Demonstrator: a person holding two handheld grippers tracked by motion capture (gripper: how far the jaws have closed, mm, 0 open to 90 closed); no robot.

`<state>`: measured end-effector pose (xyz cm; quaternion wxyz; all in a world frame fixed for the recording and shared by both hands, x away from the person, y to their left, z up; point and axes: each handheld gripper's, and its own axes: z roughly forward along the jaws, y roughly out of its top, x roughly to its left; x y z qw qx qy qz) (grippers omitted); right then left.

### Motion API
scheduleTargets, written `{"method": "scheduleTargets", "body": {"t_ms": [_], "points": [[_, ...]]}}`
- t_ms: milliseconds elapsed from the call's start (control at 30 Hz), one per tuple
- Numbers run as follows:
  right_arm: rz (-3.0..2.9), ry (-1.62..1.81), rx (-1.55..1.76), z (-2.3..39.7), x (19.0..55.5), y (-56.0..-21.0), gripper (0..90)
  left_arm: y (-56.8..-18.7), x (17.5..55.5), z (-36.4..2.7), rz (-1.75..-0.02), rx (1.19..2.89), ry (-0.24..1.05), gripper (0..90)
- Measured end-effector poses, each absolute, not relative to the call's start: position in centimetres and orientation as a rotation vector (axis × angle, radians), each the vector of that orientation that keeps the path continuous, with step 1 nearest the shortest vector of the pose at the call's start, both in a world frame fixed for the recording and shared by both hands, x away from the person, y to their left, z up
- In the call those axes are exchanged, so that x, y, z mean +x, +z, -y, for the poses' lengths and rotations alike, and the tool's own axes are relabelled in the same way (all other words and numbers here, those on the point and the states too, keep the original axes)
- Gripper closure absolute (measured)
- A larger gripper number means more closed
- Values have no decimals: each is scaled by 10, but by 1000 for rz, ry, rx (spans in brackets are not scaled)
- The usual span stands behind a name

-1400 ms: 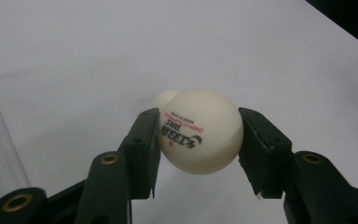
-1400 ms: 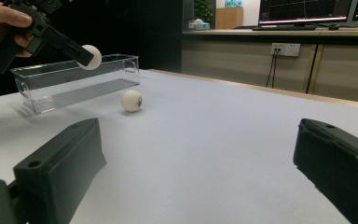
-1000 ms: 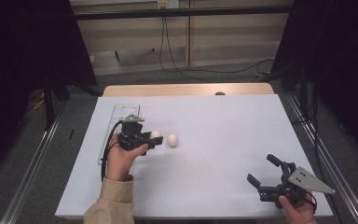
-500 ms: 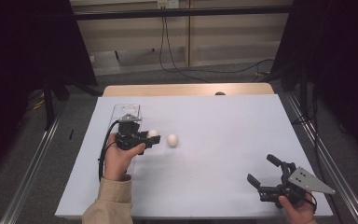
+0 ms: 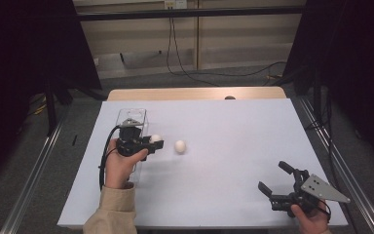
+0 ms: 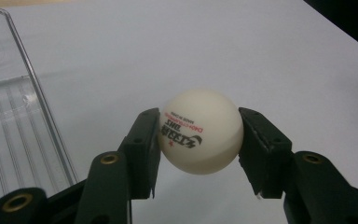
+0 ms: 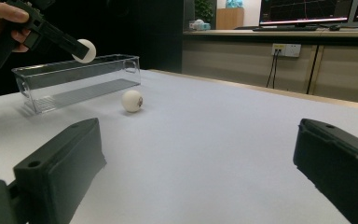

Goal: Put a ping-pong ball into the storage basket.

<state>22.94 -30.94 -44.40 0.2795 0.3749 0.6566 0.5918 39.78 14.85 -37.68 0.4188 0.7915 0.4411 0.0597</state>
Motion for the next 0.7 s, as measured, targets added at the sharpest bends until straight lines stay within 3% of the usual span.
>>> {"method": "scheduleTargets", "body": {"t_ms": [700], "points": [[-1760,1586,1004,310,229,-444,8,-374,397,-162,-1140,1970,193,511]]}}
